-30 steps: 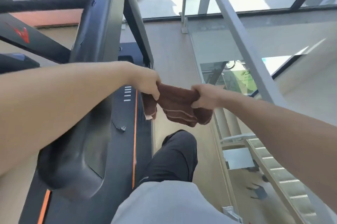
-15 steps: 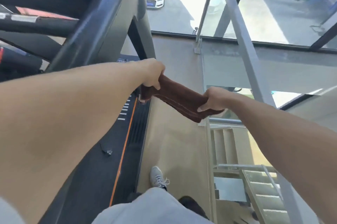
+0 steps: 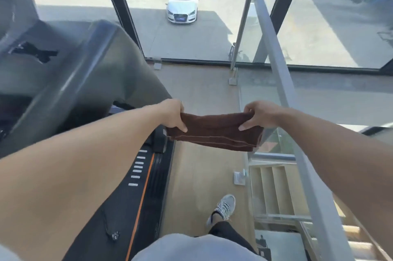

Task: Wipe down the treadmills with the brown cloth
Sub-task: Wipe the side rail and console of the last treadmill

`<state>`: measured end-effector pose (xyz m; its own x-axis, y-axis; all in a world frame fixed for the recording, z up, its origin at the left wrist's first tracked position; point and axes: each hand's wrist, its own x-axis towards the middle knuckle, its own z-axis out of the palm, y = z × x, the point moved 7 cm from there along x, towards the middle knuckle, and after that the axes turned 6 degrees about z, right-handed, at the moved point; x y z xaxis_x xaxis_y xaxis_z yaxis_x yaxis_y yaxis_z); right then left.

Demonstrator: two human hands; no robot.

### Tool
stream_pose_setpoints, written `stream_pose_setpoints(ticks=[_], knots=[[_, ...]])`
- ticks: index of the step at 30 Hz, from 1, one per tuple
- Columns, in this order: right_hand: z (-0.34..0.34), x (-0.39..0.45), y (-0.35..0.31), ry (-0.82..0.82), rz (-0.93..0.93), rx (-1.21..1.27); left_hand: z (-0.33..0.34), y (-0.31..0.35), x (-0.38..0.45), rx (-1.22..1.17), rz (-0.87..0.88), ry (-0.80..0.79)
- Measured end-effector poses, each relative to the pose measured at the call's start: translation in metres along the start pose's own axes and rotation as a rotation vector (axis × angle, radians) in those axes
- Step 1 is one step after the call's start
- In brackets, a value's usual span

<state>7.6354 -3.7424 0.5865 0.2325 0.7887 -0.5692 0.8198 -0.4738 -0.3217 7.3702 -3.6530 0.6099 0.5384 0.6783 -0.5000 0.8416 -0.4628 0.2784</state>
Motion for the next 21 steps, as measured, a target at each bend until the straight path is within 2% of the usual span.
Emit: stream_pose_setpoints(ticks=[3, 5, 10, 15, 17, 21], knots=[[-0.043, 0.036, 0.025, -0.034, 0.006, 0.045, -0.017, 0.021, 0.053, -0.059, -0.013, 0.03], [-0.074, 0.057, 0.045, 0.0, 0.003, 0.1, -0.029, 0.033, 0.084, -0.114, -0.007, 0.076], [-0.156, 0.095, 0.086, 0.319, 0.042, 0.543, -0.058, 0.068, 0.153, -0.337, 0.051, 0.146], [-0.204, 0.13, 0.113, 0.542, 0.135, 0.971, -0.083, 0.092, 0.223, -0.504, 0.09, 0.117], [-0.218, 0.15, 0.12, 0.608, 0.175, 1.015, -0.096, 0.1, 0.249, -0.503, 0.133, 0.105], [-0.244, 0.199, 0.118, 0.706, 0.264, 0.964, -0.126, 0.112, 0.309, -0.344, 0.27, 0.106]])
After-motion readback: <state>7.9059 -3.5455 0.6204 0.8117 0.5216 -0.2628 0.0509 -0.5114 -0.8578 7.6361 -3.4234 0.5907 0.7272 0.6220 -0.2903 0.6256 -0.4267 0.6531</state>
